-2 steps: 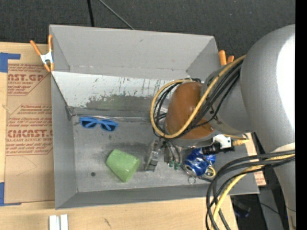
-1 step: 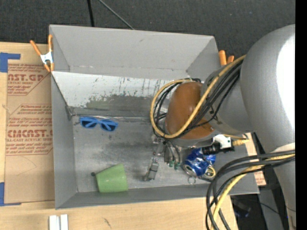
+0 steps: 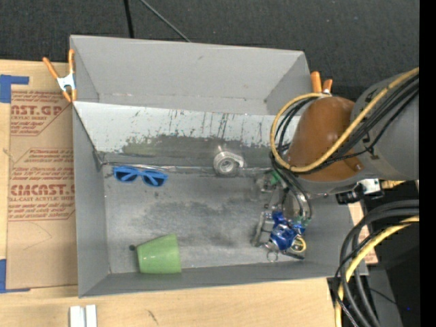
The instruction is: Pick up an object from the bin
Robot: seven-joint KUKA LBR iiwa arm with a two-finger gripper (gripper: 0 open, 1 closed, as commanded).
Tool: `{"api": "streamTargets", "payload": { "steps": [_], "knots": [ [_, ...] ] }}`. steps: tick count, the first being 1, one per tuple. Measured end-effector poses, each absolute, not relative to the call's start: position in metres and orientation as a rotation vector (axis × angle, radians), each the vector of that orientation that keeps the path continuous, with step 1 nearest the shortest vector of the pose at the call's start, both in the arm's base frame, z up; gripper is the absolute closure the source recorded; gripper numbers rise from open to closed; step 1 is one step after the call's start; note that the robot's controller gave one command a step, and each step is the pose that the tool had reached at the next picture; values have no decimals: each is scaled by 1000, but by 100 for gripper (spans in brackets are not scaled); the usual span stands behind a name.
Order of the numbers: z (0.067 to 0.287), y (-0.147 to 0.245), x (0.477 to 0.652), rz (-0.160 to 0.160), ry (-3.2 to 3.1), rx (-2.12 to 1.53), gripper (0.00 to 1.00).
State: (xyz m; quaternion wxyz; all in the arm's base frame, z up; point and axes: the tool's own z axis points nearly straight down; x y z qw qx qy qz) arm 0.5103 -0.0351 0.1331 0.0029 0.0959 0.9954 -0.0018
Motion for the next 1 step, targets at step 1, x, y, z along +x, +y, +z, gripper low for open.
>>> {"api": "streamTargets", "payload": {
  "steps": [1],
  "knots": [
    [114, -106, 487, -4, 3144, 17, 0]
  ]
}}
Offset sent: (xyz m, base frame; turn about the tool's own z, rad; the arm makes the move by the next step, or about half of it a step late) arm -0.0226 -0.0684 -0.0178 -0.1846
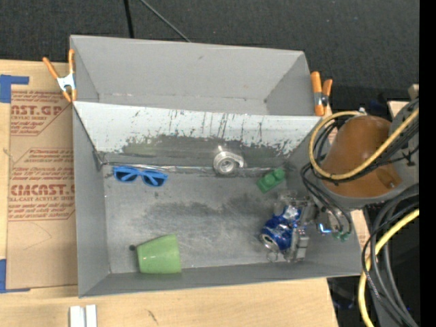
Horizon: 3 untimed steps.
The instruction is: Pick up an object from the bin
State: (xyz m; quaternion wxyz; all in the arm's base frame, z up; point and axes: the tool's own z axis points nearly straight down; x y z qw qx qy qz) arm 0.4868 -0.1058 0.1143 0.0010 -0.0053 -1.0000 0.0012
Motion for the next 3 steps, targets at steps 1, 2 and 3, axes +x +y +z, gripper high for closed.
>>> {"api": "streamTargets", "payload": {
  "steps": [1, 2, 3],
  "knots": [
    [69, -130, 502, -1, -3083, 616, 0],
    [70, -128, 501, -7, -3080, 614, 100],
    [158, -138, 500, 5, -3076, 675, 100]
  ]
}}
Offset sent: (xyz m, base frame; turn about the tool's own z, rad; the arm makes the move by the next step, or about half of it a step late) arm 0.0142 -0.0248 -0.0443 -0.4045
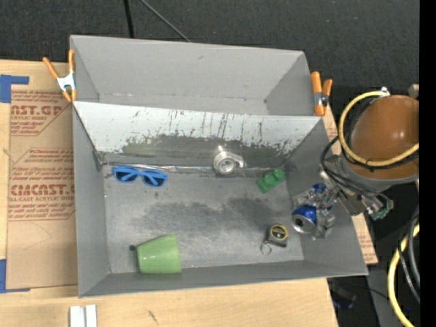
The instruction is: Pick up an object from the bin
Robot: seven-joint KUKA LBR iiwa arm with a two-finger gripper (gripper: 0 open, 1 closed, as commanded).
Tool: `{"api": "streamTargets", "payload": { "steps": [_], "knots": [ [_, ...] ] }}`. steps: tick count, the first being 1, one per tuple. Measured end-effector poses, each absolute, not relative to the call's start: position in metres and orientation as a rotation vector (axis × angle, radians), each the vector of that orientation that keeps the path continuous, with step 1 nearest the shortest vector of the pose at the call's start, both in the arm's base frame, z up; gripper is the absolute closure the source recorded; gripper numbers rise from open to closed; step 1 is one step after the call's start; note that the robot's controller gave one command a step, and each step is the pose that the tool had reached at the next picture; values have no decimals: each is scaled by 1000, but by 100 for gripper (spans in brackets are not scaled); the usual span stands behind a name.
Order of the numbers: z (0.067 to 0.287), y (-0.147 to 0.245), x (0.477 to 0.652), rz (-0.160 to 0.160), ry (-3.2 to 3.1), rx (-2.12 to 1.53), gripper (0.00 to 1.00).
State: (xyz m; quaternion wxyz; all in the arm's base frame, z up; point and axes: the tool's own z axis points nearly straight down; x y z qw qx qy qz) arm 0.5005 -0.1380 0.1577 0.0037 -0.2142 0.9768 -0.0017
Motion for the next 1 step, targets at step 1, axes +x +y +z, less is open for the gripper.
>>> {"api": "streamTargets", "payload": {
  "steps": [1],
  "knots": [
    [263, -144, 504, -8, 3057, -678, 100]
  ]
}}
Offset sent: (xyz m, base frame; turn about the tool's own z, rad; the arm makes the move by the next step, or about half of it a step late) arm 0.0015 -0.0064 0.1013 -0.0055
